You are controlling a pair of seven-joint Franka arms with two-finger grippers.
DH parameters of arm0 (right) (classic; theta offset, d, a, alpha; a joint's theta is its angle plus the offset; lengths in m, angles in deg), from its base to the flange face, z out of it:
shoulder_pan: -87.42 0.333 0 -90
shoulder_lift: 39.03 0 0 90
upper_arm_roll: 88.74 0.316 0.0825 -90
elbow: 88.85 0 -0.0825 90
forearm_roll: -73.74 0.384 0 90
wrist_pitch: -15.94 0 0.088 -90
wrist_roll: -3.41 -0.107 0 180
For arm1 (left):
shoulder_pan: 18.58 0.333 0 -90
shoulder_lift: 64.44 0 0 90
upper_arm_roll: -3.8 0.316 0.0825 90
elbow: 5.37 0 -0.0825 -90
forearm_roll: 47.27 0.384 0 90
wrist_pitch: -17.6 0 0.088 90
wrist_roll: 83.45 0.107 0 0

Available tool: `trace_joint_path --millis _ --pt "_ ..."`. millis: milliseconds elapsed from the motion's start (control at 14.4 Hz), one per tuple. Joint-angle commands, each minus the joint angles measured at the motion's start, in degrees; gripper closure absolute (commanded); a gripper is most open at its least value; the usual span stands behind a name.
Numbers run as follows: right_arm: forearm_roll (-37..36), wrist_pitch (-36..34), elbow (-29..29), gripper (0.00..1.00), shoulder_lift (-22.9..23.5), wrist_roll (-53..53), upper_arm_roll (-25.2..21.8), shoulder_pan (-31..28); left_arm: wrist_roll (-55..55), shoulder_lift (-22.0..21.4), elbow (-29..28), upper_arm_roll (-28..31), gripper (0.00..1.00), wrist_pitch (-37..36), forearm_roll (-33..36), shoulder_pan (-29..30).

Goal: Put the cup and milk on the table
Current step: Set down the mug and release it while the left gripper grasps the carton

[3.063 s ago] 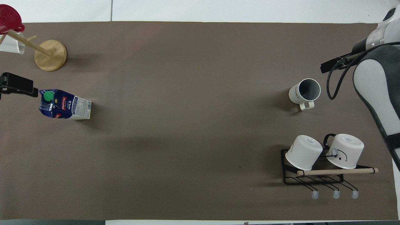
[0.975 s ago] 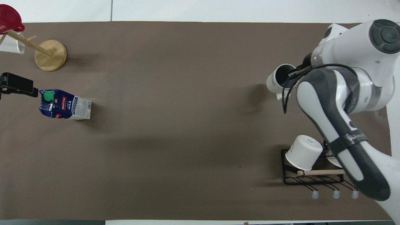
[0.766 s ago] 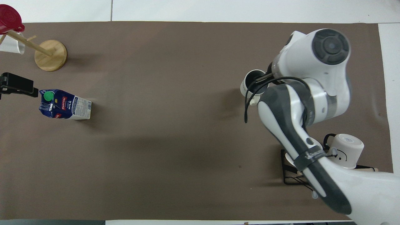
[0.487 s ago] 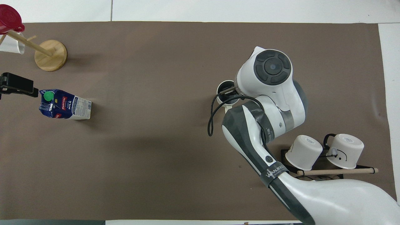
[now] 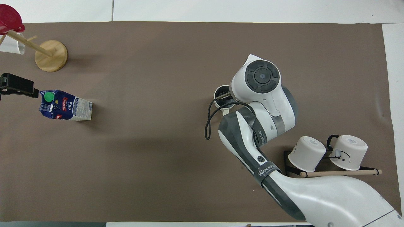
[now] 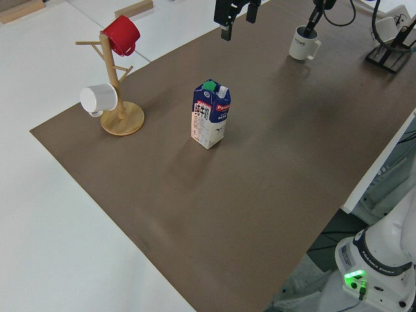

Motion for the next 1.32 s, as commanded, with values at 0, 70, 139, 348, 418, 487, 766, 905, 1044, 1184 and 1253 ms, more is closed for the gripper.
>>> trace_joint_path --millis 0,70,139,348,418,487,766,905,1044,1184,1253 --pt "-0.78 2.60 2.48 1.00 -1.27 3.68 -0.15 0.22 0.56 -1.51 -1.66 1.07 0.00 -0.22 -1.10 -0.78" --pt "-0.78 2.78 2.57 1.00 -1.27 3.95 -0.15 0.14 0.56 -1.51 -1.66 1.07 0.00 -0.22 -1.10 -0.78" --pt "-0.78 3.13 3.00 1.00 -1.36 4.04 -0.15 0.22 0.56 -1.59 -1.66 1.07 0.00 -0.74 -1.10 -0.78" --pt "-0.69 3.84 4.15 0.72 -1.71 4.49 -0.15 0.14 1.00 -2.73 -4.80 1.16 0.00 2.57 -0.83 -0.69" --pt "-0.69 3.83 4.15 0.11 -1.71 4.22 -0.15 0.22 1.09 -3.69 -7.08 1.16 0.00 5.12 -0.83 -0.60" --pt "-0.69 3.75 4.15 0.00 -1.71 3.87 -0.15 0.31 1.00 -4.49 -9.63 1.16 0.00 7.67 -0.74 -0.60" --pt "-0.60 2.26 2.75 0.00 -3.72 -1.38 -0.42 -0.56 1.26 -4.06 -15.17 1.07 0.00 14.18 -0.66 0.36" --pt "-0.69 -2.20 -0.49 0.00 -5.13 -4.90 -0.94 -2.92 1.26 -4.32 -19.13 1.16 0.00 18.74 -0.66 0.45" --pt "-0.78 -9.40 -5.84 0.00 -5.40 -6.59 -0.94 -6.53 1.35 -4.14 -21.77 1.07 0.00 21.92 -0.66 1.50" --pt "-0.87 -15.83 -8.06 0.00 -7.76 -6.59 -0.94 -9.78 1.88 -4.23 -25.02 1.07 0.00 24.64 -0.66 1.68" --pt "-0.87 -18.38 -7.28 0.00 -10.03 -6.59 -0.77 -11.62 1.88 -4.23 -26.25 1.07 0.00 25.87 -0.66 2.03"
